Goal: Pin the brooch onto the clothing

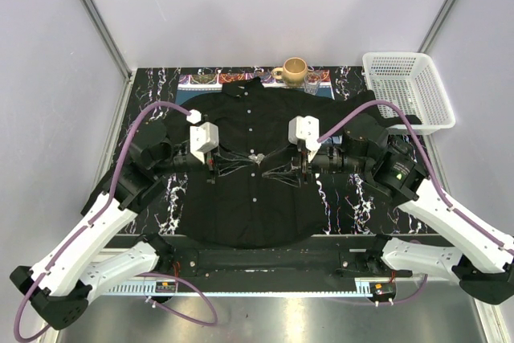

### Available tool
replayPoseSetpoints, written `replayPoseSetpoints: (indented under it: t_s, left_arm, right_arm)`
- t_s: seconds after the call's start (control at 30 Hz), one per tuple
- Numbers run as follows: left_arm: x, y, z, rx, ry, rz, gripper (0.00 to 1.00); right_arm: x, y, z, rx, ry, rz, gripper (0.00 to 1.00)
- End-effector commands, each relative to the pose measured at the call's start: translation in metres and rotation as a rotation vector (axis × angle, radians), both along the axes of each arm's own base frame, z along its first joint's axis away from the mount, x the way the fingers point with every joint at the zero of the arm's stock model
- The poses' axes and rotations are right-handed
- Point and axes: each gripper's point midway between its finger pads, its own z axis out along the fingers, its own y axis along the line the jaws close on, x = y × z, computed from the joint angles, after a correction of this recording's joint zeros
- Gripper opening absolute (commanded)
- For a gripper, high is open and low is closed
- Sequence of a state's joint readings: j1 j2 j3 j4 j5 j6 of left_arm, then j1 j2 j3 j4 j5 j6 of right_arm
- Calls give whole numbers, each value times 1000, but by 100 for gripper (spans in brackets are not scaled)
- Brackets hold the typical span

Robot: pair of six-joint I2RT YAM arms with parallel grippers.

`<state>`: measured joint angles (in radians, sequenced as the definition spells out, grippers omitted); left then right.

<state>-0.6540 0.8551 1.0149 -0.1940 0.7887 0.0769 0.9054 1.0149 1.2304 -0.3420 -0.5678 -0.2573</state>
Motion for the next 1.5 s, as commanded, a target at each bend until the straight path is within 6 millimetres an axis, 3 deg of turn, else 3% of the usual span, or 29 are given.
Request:
replayPoseSetpoints:
  t_s: [0.0,0.23,0.37,0.47,0.7,0.87,0.93,1.03,1.1,1.2,1.33,1.47]
  left_arm:
    - [-19,-1,31,-79,-27,-94,0]
    - [-21,9,25,-63,-8,-84,0]
    - [-33,12,24,-64,36,-140,0]
    - [-43,11,25,-69,65,-194,0]
    - [-40,11,23,-68,100,-179,0]
    - [-41,12,21,-68,100,-174,0]
    - [-42,12,19,-65,105,-175,0]
    - [-39,12,15,-55,116,-157,0]
    - [-37,12,15,-51,115,-146,0]
    - [-32,12,12,-40,117,-122,3]
    - [-33,14,17,-51,96,-120,23]
    - [-41,13,19,-47,84,-169,33]
  right_arm:
    - [-5,2,17,31,-3,16,45]
    - [-1,-5,20,22,17,-38,45]
    - [-1,-6,19,12,33,-43,48]
    - [-2,1,17,5,62,-17,54]
    - [-7,15,26,22,102,51,52]
    - [-12,19,26,21,109,97,39]
    - [-15,19,27,22,110,114,23]
    - [-18,20,29,24,117,133,13]
    - [-19,21,30,25,126,137,0]
    - [-19,21,31,28,143,132,0]
    - [-19,21,27,21,173,124,0]
    - [-18,23,22,13,196,123,0]
